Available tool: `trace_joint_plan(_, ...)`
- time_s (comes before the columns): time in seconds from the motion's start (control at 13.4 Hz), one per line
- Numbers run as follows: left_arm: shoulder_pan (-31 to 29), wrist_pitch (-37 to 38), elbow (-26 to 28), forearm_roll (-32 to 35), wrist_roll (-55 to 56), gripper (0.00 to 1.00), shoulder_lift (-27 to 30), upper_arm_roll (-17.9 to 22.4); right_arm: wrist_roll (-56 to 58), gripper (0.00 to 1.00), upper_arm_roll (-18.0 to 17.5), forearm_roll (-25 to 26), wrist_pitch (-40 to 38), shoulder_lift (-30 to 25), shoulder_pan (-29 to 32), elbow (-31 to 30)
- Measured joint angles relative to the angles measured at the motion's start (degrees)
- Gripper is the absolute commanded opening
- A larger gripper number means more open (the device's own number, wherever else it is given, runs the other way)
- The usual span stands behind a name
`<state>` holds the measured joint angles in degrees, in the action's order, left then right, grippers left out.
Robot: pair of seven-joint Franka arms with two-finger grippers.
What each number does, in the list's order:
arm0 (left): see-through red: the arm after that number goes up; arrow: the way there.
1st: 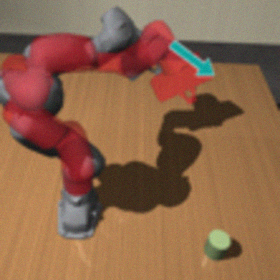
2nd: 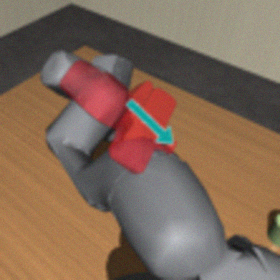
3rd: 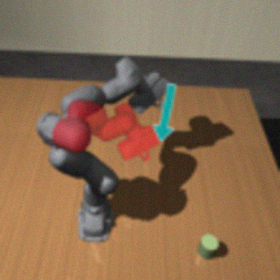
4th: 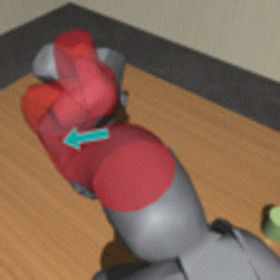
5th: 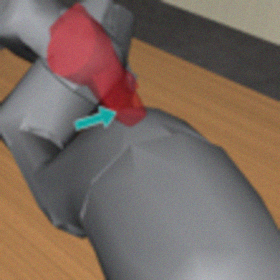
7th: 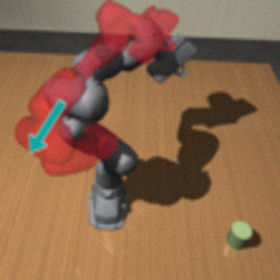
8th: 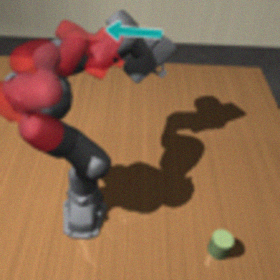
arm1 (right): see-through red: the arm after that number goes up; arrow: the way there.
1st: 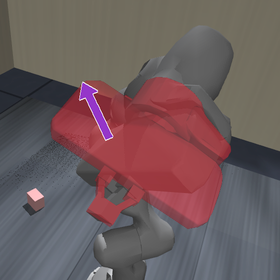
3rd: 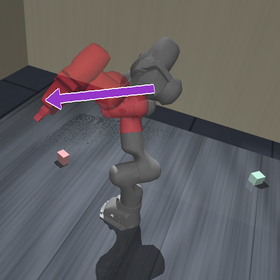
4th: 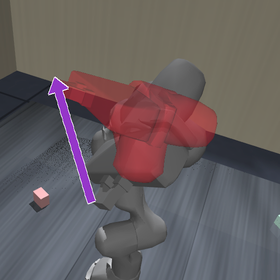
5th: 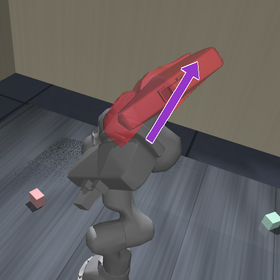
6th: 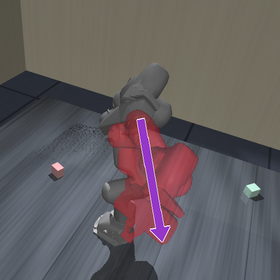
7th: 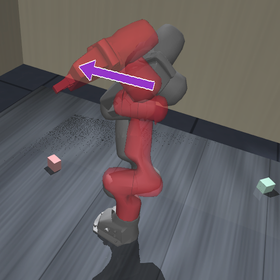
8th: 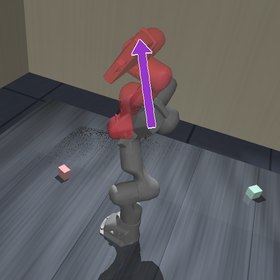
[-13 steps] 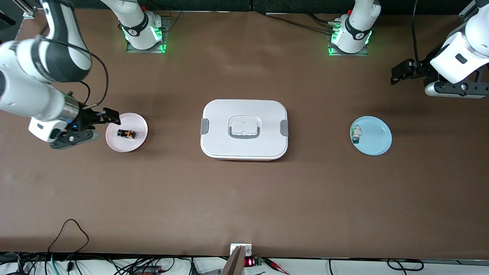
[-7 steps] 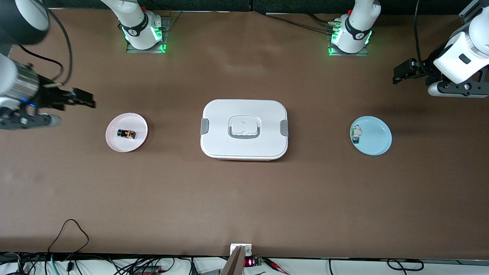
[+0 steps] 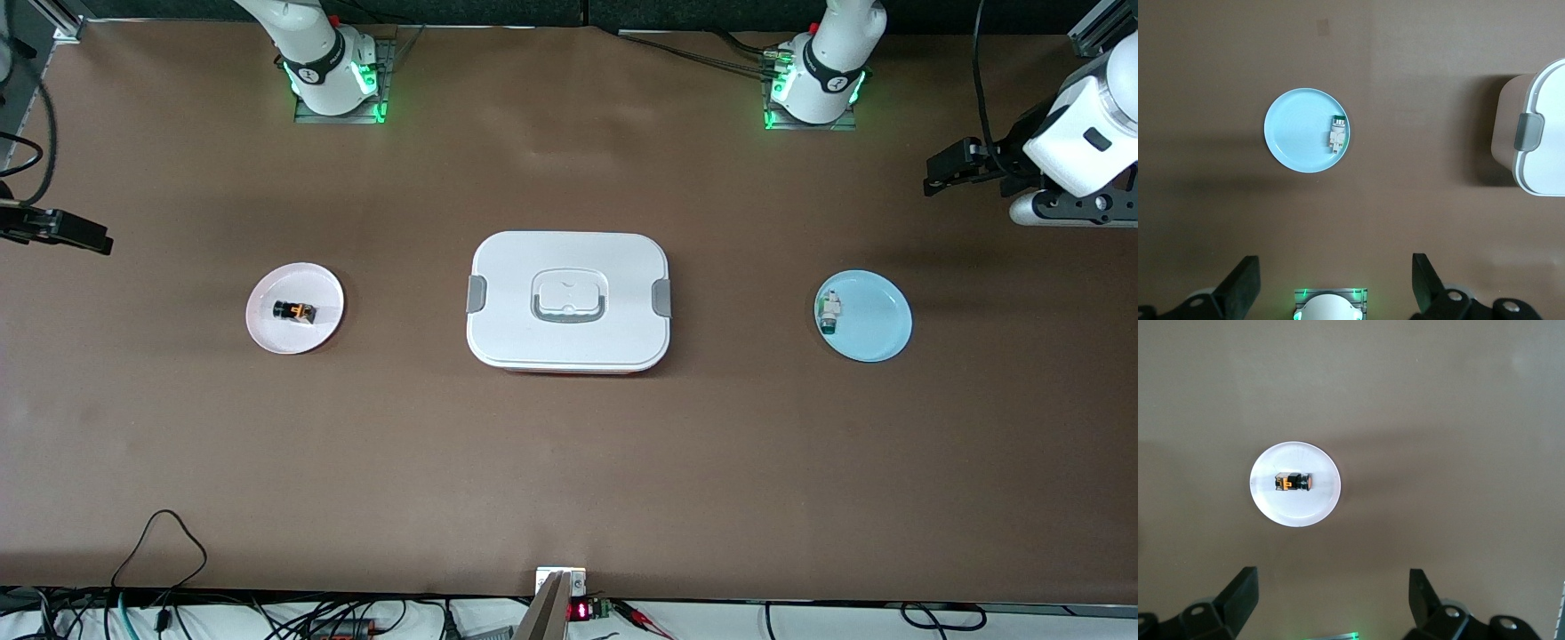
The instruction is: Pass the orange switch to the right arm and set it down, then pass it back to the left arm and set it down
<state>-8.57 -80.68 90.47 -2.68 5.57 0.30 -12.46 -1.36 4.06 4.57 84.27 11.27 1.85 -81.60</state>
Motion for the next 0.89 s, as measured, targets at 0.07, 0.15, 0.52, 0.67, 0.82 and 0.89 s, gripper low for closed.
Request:
trace_joint_plan(0.07,-0.3,0.0,0.0,0.0,0.7,1.00,0.0,-0.4,0.0,1.00,0.0,-0.1,1.7,-0.5,0.2,-1.9)
trace_joint_plan(0.15,-0.4,0.0,0.0,0.0,1.1,1.00,0.0,-0.4,0.0,1.00,0.0,-0.1,3.2,-1.3,0.1,-4.0)
trace_joint_plan(0.52,2.9,0.0,0.0,0.5,1.8,1.00,0.0,2.7,0.0,1.00,-0.6,-0.2,6.3,-6.1,-0.4,-11.2)
trace_joint_plan(0.67,3.2,0.0,0.0,0.6,1.8,1.00,0.0,3.2,0.0,1.00,-0.8,-0.2,8.6,-8.5,-0.6,-15.2)
trace_joint_plan(0.82,3.2,0.0,0.0,0.9,1.7,1.00,0.0,3.6,0.0,1.00,-0.8,-0.2,9.9,-10.1,-0.6,-17.4)
trace_joint_plan(0.89,3.2,0.0,0.0,0.9,1.4,1.00,0.0,3.8,0.1,1.00,-0.8,-0.3,10.2,-10.6,-0.6,-17.6)
